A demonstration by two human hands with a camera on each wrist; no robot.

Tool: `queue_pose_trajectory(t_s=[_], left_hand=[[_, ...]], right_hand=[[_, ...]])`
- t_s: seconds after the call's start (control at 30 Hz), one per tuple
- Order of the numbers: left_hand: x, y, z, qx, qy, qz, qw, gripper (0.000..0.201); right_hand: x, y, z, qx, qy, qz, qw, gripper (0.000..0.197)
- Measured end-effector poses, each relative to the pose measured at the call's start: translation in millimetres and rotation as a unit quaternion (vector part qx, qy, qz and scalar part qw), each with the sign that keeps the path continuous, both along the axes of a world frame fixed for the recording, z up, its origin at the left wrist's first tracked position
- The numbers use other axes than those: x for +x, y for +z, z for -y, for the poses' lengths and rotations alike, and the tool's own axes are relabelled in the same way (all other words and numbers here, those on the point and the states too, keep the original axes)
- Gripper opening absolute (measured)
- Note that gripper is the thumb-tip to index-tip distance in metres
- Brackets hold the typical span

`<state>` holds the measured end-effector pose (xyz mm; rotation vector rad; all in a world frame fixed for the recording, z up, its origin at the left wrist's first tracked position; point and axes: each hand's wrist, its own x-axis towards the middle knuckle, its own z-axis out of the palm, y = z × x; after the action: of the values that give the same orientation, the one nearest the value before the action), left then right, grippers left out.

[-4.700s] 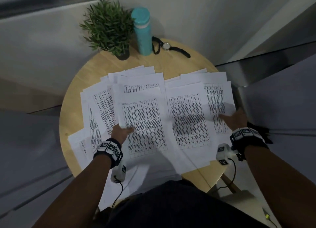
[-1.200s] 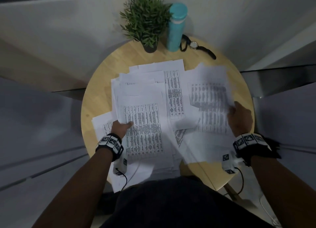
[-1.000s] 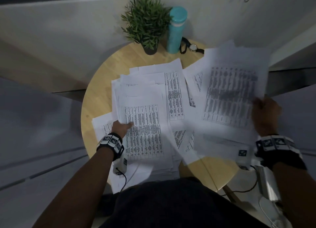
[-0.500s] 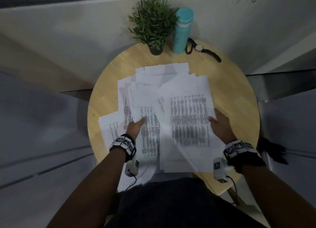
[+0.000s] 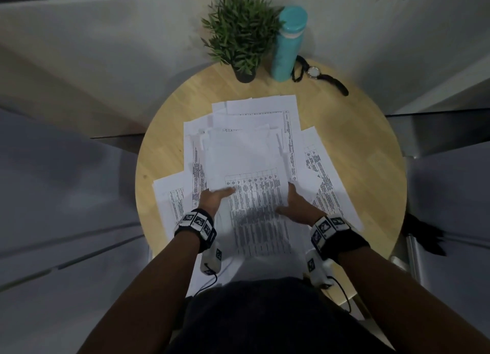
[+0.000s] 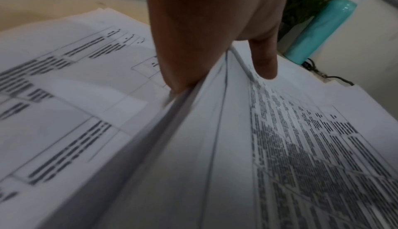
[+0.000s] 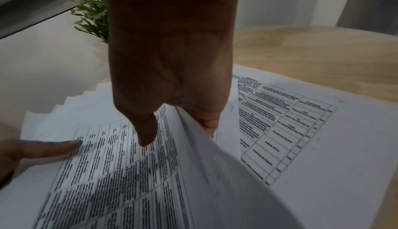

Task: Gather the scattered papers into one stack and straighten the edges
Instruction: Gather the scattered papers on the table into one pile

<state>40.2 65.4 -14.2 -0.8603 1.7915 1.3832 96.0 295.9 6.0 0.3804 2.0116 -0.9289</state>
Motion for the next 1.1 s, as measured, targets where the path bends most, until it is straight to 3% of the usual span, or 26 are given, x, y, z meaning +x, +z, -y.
queue_pose_trajectory(t_s=[0.03, 0.1, 0.17, 0.2, 0.27, 0.33, 0.43, 0.57, 0.7, 0.77, 0.8, 0.83, 0.87, 1.0, 1.1], left_hand=[[0.4, -0.8, 2.0, 0.000, 0.014, -0.001, 1.000, 0.055], [3.1, -2.8, 5.8, -0.008, 0.014, 0.002, 1.000, 0.089], [3.1, -3.8, 13.1, -0.004, -0.012, -0.005, 1.000, 0.110], [3.1, -4.1, 16.9, -0.008, -0.016, -0.012, 1.000, 0.107], [1.3, -4.8, 28.4, -0.027, -0.016, -0.024, 0.999, 0.080], [0.5, -3.6, 44.0, -0.035, -0.008, -0.046, 0.998, 0.051], [-2.4, 5.6, 67.8, -0.051, 0.013, -0.067, 0.996, 0.040], [-4.9, 13.9, 86.1, -0.127, -0.011, -0.094, 0.987, 0.045], [-7.0, 14.5, 81.8, -0.136, -0.024, -0.084, 0.987, 0.053], [-7.3, 16.7, 73.6, -0.133, -0.052, -0.102, 0.985, 0.055], [-7.3, 17.2, 68.7, -0.123, -0.060, -0.114, 0.984, 0.055], [-6.8, 16.7, 64.3, -0.114, -0.063, -0.124, 0.984, 0.053], [-6.5, 16.5, 60.4, -0.110, -0.060, -0.125, 0.984, 0.052], [-5.2, 16.7, 49.0, -0.112, -0.006, -0.088, 0.990, 0.061], [-2.4, 13.0, 51.3, -0.104, 0.013, -0.055, 0.993, 0.083]], right_hand=[[-0.8, -1.6, 1.8, -0.003, 0.012, 0.012, 1.000, 0.094], [-2.5, -2.2, -1.2, 0.010, 0.056, 0.017, 0.998, 0.089], [-3.7, -4.4, -12.3, 0.092, 0.066, -0.076, 0.991, 0.067], [-5.3, -6.8, -20.3, 0.142, 0.038, -0.142, 0.979, 0.053], [-9.2, -10.1, -36.8, 0.183, -0.063, -0.195, 0.961, 0.044], [-14.8, -13.9, -51.2, 0.185, -0.111, -0.149, 0.965, 0.052], [-24.0, -25.1, -63.1, 0.182, -0.101, -0.107, 0.972, 0.058], [-41.4, -23.0, -61.2, 0.161, -0.089, -0.105, 0.977, 0.065], [-63.4, -21.1, -52.2, 0.214, -0.105, -0.118, 0.964, 0.057], [-69.4, -20.4, -44.9, 0.116, -0.146, -0.131, 0.974, 0.047], [-70.2, -15.9, -39.8, 0.073, -0.137, -0.133, 0.979, 0.032], [-70.2, -12.7, -35.0, 0.058, -0.111, -0.148, 0.981, 0.021], [-70.6, -6.9, -31.0, 0.062, -0.103, -0.170, 0.978, 0.022], [-70.4, 28.5, -28.6, 0.028, -0.139, -0.375, 0.916, 0.021], [-67.7, 52.3, -44.2, 0.035, -0.165, -0.424, 0.890, 0.021]])
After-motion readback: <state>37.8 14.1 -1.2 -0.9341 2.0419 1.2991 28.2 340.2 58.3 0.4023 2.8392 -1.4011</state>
